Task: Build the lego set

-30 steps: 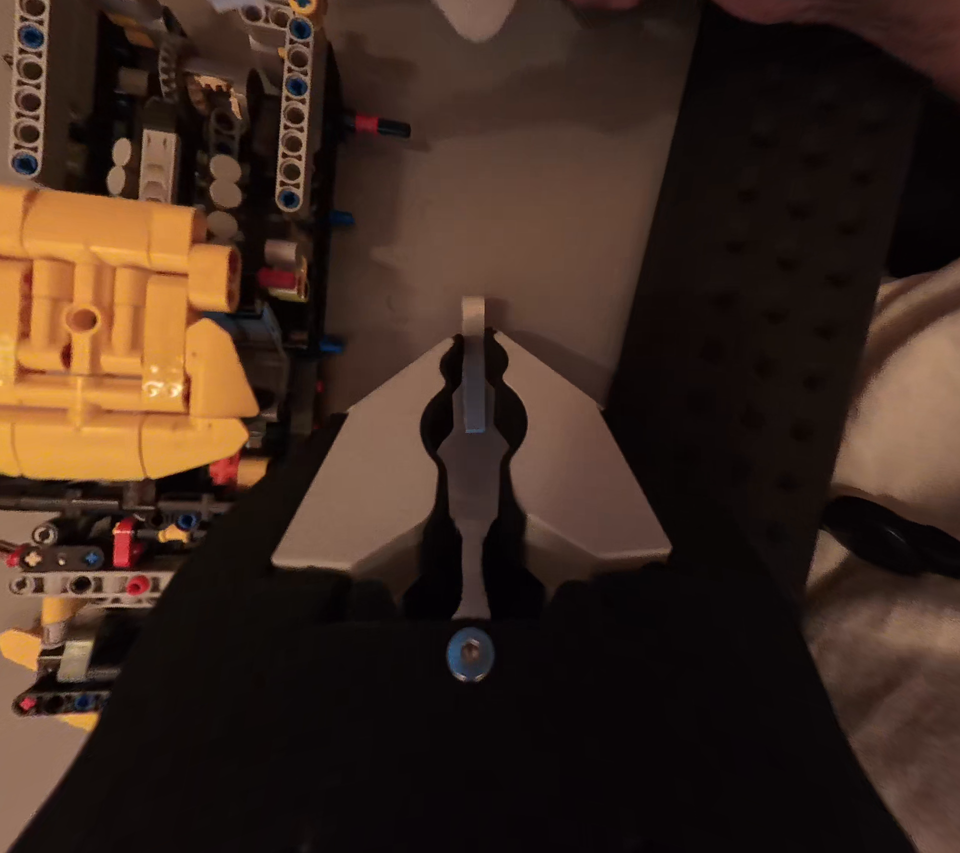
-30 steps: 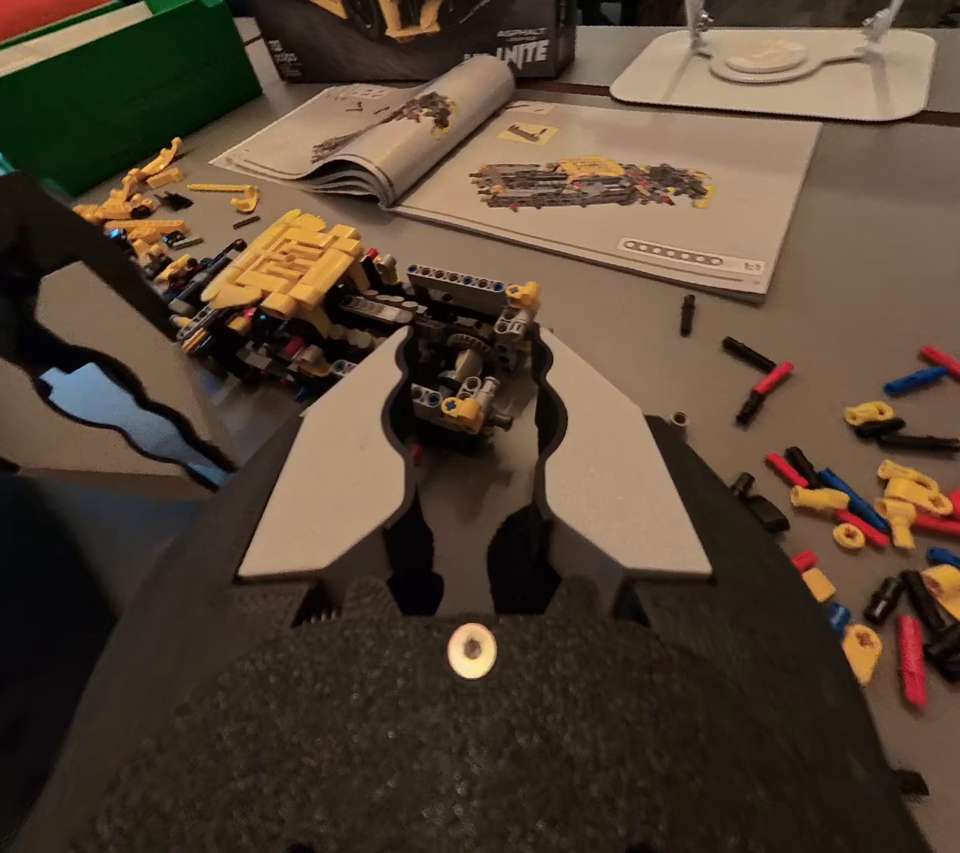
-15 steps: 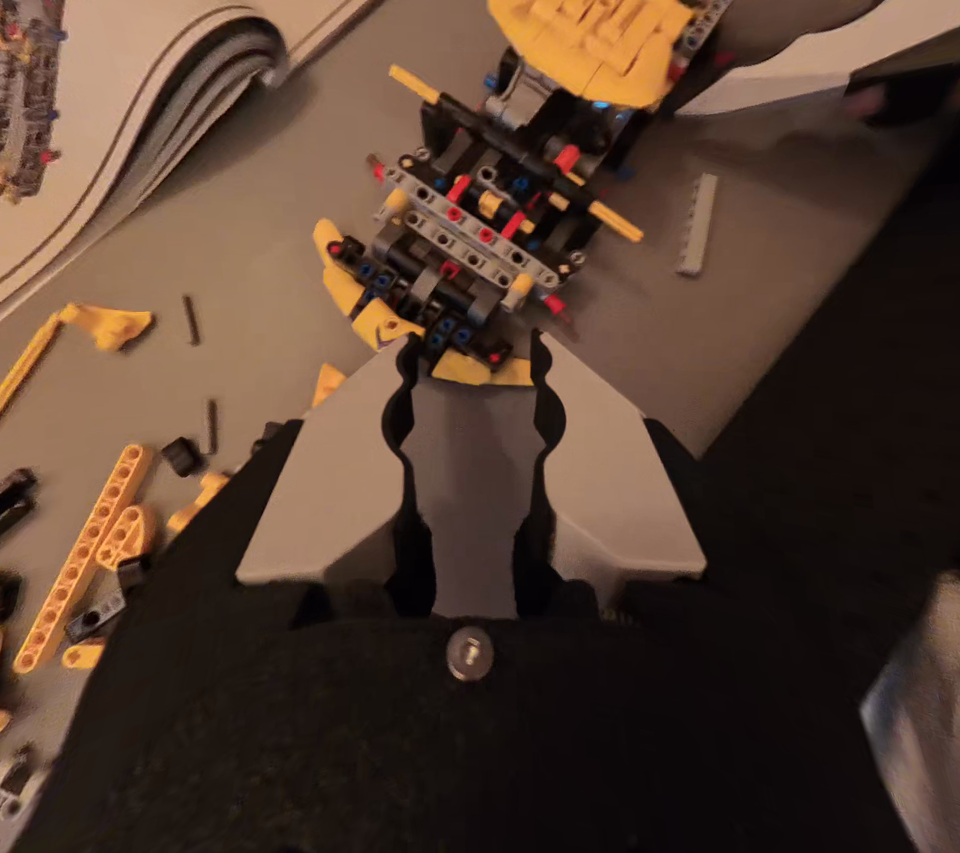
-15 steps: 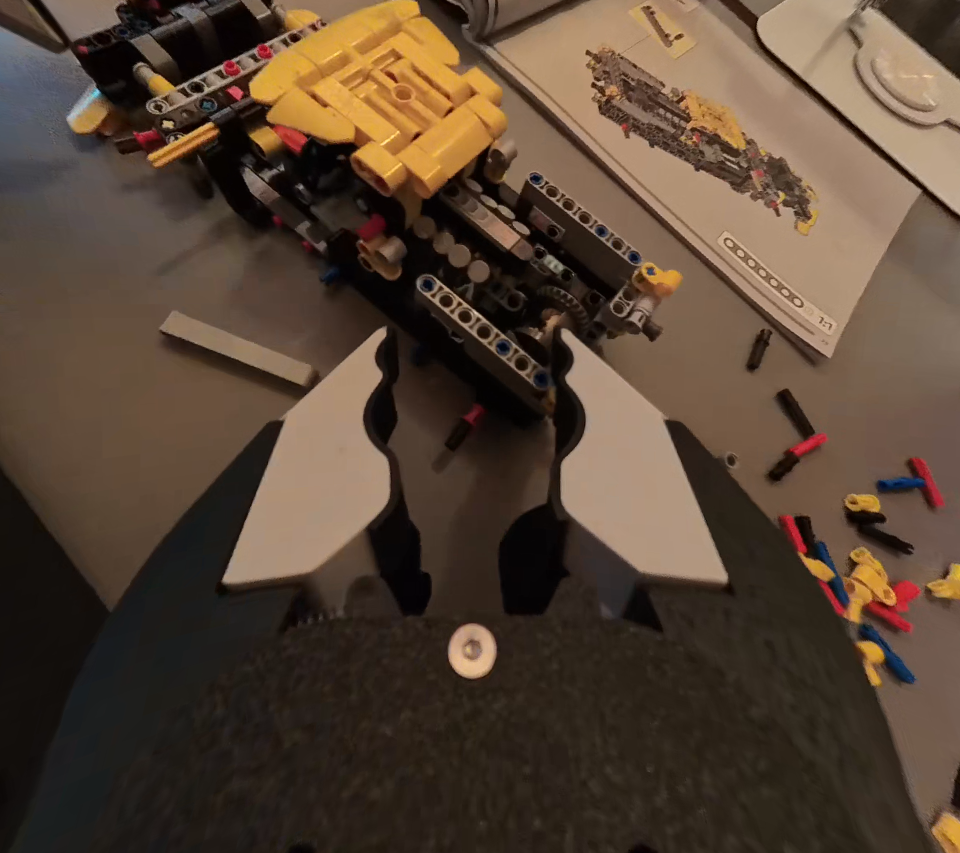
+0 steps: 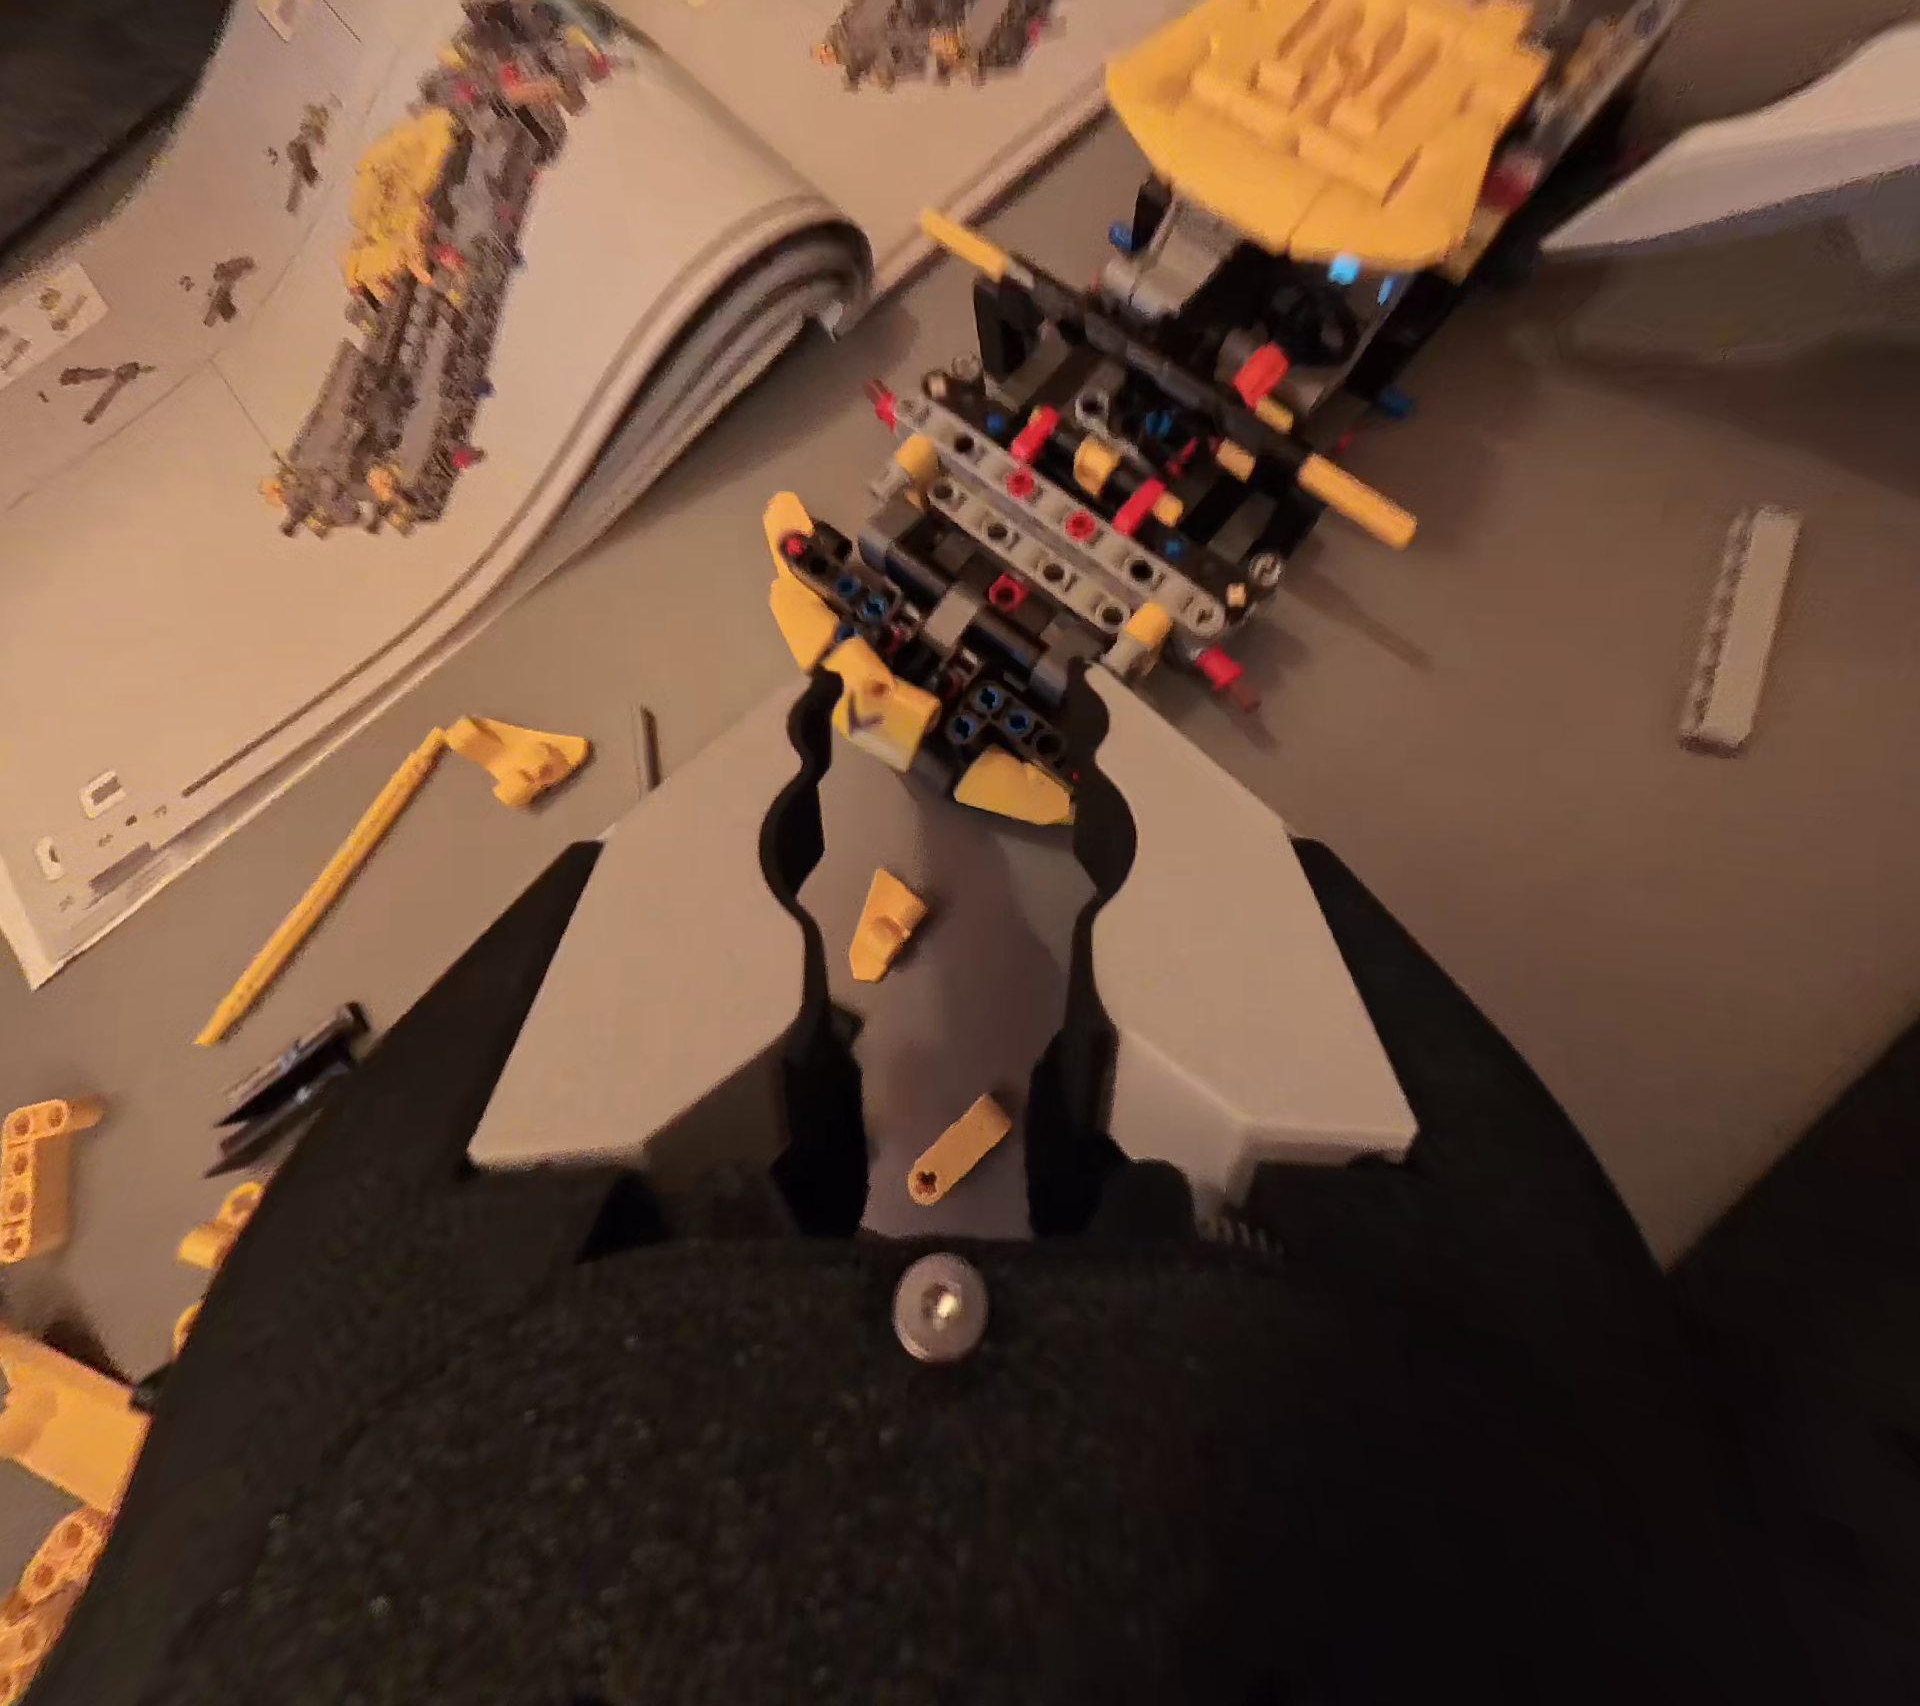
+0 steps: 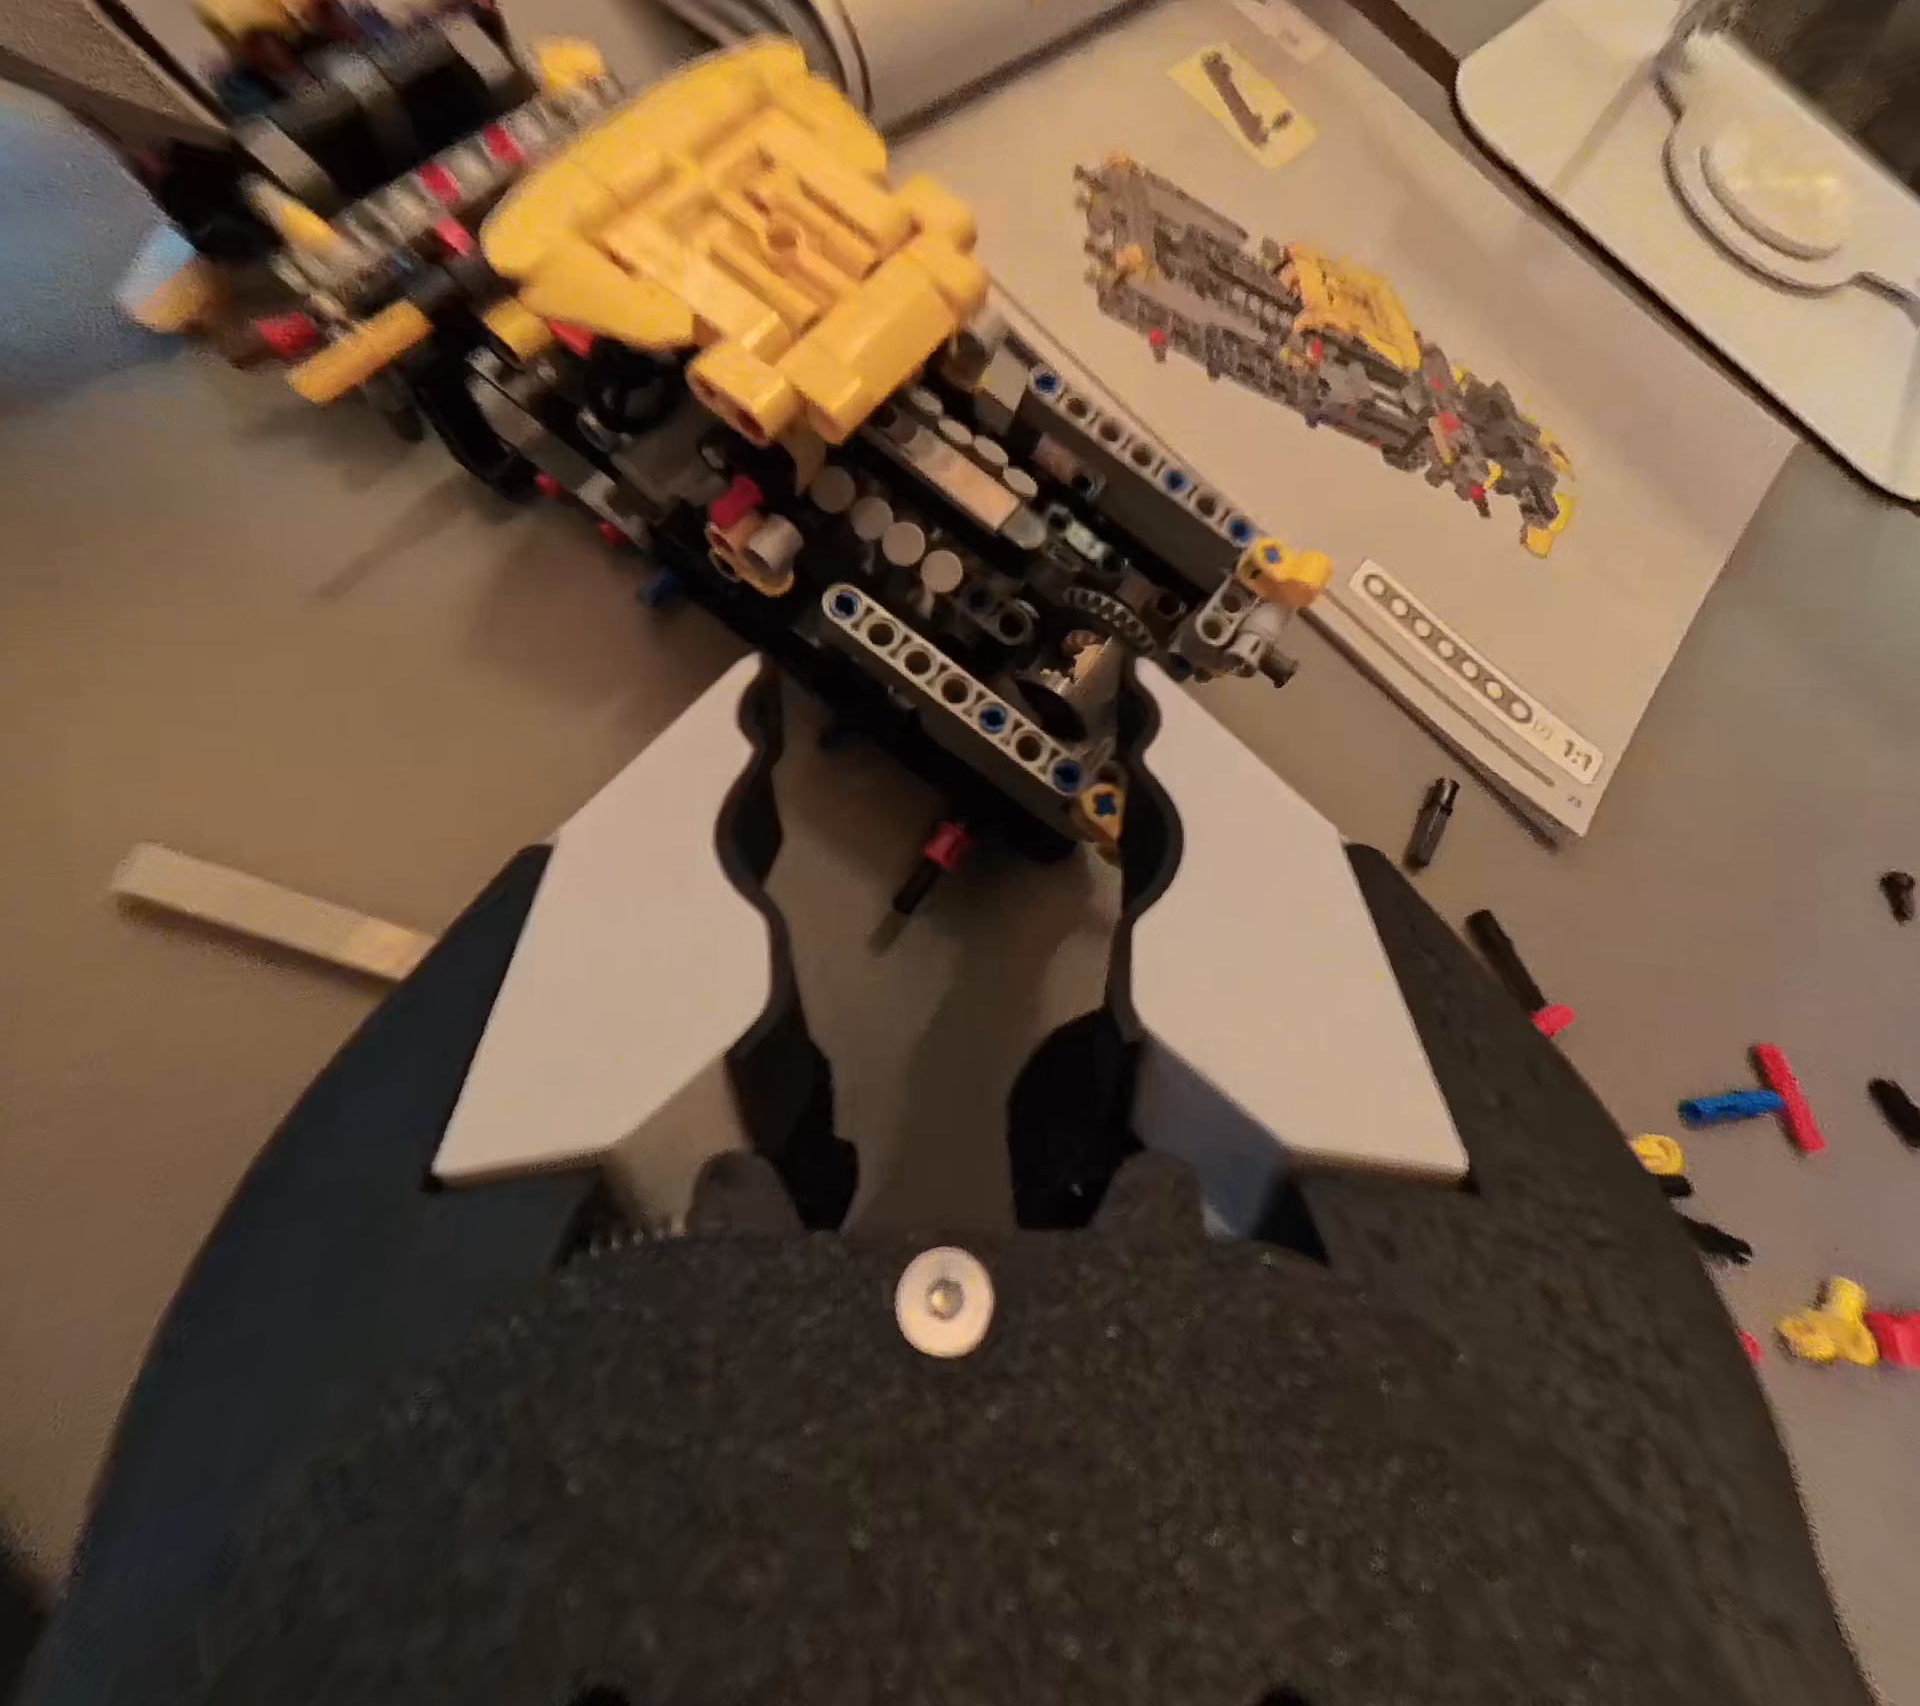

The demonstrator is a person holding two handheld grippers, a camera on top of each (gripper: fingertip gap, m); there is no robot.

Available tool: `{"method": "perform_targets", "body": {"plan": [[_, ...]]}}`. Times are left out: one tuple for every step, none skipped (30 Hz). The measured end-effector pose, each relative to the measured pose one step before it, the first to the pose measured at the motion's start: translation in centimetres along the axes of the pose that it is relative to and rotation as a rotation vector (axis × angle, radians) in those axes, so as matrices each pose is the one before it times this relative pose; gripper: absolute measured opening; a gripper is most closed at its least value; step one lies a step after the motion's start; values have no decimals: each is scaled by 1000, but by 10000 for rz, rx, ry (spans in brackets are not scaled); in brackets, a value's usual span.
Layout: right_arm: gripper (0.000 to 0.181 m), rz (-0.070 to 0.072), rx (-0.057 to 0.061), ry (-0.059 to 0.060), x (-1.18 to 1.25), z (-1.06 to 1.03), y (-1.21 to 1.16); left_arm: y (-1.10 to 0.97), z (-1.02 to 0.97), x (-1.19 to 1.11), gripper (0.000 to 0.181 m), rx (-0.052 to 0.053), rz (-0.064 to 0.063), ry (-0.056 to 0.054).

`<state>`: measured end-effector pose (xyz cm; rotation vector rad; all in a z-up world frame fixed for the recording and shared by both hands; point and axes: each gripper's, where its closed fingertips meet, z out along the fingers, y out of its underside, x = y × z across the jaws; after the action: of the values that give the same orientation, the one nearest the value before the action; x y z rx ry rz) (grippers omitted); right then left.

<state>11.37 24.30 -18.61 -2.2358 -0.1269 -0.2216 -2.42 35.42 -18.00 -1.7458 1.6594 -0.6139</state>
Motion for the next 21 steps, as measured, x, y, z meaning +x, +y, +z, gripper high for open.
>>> {"method": "perform_targets", "body": {"plan": [[61,368,481,-283,320,-1003,-651,-930,-507,-106,45,413,-216,84],[57,431,434,-78,955,-1145,-489,-1142,-451,119,45,531,-329,247],[52,401,137,96,1575,-1120,78,-1223,-280,434,45,605,-464,490],[47,362,-304,338,2292,-1002,845,-1235,-89,501,44,715,-615,570],[46,340,-619,634,2876,-791,1452,-1106,85,296,44,743,-726,489],[46,397,-666,743,2943,-454,1685,-895,186,67,44,661,-714,374],[46,544,-598,327,1968,-9,1546,-661,252,-172,43,552,-586,219],[45,544,-452,-276,555,241,1009,-514,248,-314,43,450,-412,103],[42,454,-186,-396,-140,328,433,-350,207,-314,43,291,-256,49],[39,234,-7,-159,-193,336,199,-225,98,-118,43,108,-134,77],[36,12,-31,130,40,327,209,-142,-28,32,43,29,28,105],[34,-47,-61,256,160,318,163,-49,-85,-104,43,40,175,-28],[32,3,-17,157,15,317,25,54,-78,-251,43,7,224,-127],[30,97,18,24,-135,301,-59,108,-44,-163,43,-22,169,-79],[27,128,-16,30,-64,254,-32,69,11,37,43,-22,58,36],[26,35,-59,29,-27,210,45,-26,37,103,43,21,-41,77],[25,-83,-120,39,-36,183,144,-37,51,109,43,36,-78,82],[21,-193,-38,208,180,22,27,61,84,110,43,-23,-62,90],[18,-267,-87,227,148,8,100,134,87,63,43,-65,-29,56],[13,-280,-22,139,-34,-22,3,100,53,-7,43,-41,1,4],[5,-283,-19,109,-108,23,-12,55,21,-14,43,-11,9,-8]]}}
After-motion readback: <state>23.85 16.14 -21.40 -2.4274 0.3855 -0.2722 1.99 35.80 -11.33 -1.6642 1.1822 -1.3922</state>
